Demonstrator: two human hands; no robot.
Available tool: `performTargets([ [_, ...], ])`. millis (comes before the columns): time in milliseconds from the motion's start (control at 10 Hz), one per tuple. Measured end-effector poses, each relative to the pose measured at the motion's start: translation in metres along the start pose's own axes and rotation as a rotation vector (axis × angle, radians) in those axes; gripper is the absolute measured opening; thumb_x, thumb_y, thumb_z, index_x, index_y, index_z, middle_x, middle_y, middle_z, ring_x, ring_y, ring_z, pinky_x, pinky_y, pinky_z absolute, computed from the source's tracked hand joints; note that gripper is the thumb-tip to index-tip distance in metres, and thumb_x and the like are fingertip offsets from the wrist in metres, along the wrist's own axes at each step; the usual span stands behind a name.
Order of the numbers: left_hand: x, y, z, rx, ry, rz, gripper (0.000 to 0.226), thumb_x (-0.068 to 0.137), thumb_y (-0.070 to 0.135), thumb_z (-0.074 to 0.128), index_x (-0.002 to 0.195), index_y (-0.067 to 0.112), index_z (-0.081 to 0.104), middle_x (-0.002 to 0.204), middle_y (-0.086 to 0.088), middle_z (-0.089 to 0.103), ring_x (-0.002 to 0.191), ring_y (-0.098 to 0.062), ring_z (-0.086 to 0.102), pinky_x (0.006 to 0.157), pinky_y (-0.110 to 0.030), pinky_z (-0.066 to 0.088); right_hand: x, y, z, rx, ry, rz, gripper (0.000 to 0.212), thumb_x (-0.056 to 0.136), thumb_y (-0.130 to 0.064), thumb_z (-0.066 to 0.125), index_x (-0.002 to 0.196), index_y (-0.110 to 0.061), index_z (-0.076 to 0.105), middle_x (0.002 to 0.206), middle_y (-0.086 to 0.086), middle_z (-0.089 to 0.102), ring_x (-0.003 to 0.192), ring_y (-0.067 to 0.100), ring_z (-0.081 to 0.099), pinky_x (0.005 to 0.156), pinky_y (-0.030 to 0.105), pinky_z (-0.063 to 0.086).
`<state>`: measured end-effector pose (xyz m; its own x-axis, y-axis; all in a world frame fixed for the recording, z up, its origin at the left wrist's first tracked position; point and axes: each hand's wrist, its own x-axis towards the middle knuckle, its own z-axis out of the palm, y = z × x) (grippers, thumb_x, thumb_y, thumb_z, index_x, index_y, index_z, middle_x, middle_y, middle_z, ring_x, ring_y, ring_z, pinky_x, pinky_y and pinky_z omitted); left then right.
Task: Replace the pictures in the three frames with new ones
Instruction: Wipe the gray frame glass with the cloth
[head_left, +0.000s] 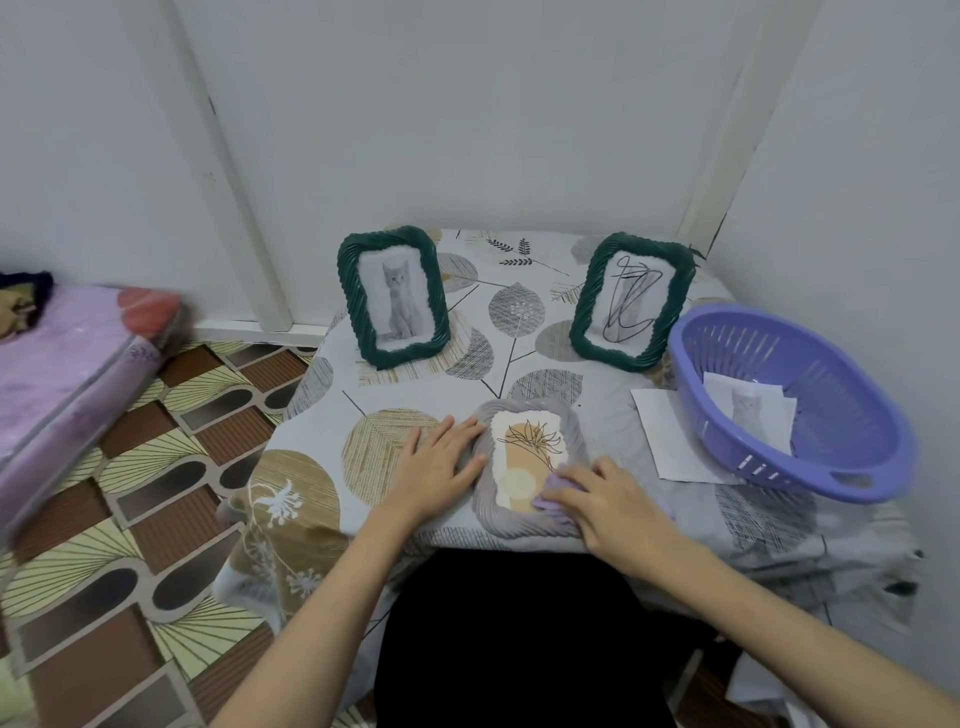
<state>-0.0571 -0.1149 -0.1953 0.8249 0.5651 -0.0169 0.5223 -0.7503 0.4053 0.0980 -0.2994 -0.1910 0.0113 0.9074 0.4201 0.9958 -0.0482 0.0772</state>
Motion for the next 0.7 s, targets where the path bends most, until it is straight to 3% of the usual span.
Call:
performTargets([
  [100,-0.001,0.001,0.000,-0.018,0.004,-0.003,0.062,0.083,0.058,0.017,0.141,0.038,0.025,0.153,0.016,0.021,0.144,-0.007,0.011,0.118,-0.041,-0.001,0.014,0.011,0.004,-0.078,-0.034,0.114,0.030,0.055,-0.026,0.082,0.082,-0.026,0.069,0.082,-0.003,0.066,0.058,0.023,0.052,0.046,0.028,0.046],
  [200,-0.002,0.001,-0.001,-0.016,0.003,-0.006,0.062,0.083,0.058,0.017,0.141,0.037,0.025,0.153,0.017,0.022,0.144,-0.007,0.011,0.118,-0.041,-0.001,0.026,0.003,0.013,-0.093,-0.063,0.144,0.035,0.051,-0.023,0.084,0.082,-0.025,0.067,0.081,-0.002,0.065,0.058,0.022,0.051,0.046,0.026,0.044],
  [300,-0.002,0.001,-0.002,-0.019,-0.002,-0.003,0.062,0.084,0.058,0.017,0.141,0.037,0.025,0.153,0.016,0.021,0.144,-0.007,0.011,0.118,-0.041,-0.002,0.011,0.003,0.012,0.037,-0.028,0.073,0.016,0.081,-0.029,0.057,0.093,-0.029,0.067,0.096,-0.006,0.066,0.065,0.021,0.047,0.058,0.028,0.046],
  [400,-0.002,0.002,-0.001,-0.018,0.000,0.001,0.062,0.084,0.058,0.017,0.141,0.037,0.025,0.153,0.016,0.021,0.144,-0.007,0.011,0.118,-0.041,-0.002,-0.007,0.014,-0.003,0.015,-0.039,-0.028,0.026,0.084,-0.030,0.042,0.093,-0.031,0.067,0.102,-0.011,0.065,0.070,0.017,0.044,0.064,0.025,0.045],
  [500,-0.002,0.002,-0.002,-0.014,-0.001,0.001,0.062,0.084,0.058,0.017,0.141,0.037,0.025,0.153,0.016,0.021,0.144,-0.007,0.011,0.118,-0.041,-0.002,0.001,0.026,-0.005,-0.061,-0.072,0.027,0.019,0.068,-0.020,0.065,0.085,-0.027,0.067,0.094,-0.006,0.067,0.064,0.020,0.050,0.054,0.027,0.048],
  [600,-0.003,0.003,-0.002,-0.009,0.003,0.003,0.062,0.085,0.058,0.016,0.142,0.036,0.024,0.154,0.015,0.021,0.144,-0.008,0.011,0.118,-0.041,-0.002,0.016,0.022,0.004,-0.101,-0.072,0.100,0.017,0.060,-0.021,0.070,0.076,-0.022,0.067,0.084,0.002,0.067,0.061,0.024,0.052,0.049,0.029,0.047],
  [700,-0.003,0.001,-0.002,-0.013,0.001,0.001,0.061,0.085,0.058,0.017,0.141,0.037,0.024,0.153,0.015,0.022,0.144,-0.008,0.011,0.118,-0.042,-0.001,0.007,0.016,0.006,-0.038,-0.037,0.055,0.016,0.065,-0.019,0.063,0.081,-0.023,0.067,0.091,0.003,0.066,0.069,0.022,0.044,0.054,0.027,0.048],
])
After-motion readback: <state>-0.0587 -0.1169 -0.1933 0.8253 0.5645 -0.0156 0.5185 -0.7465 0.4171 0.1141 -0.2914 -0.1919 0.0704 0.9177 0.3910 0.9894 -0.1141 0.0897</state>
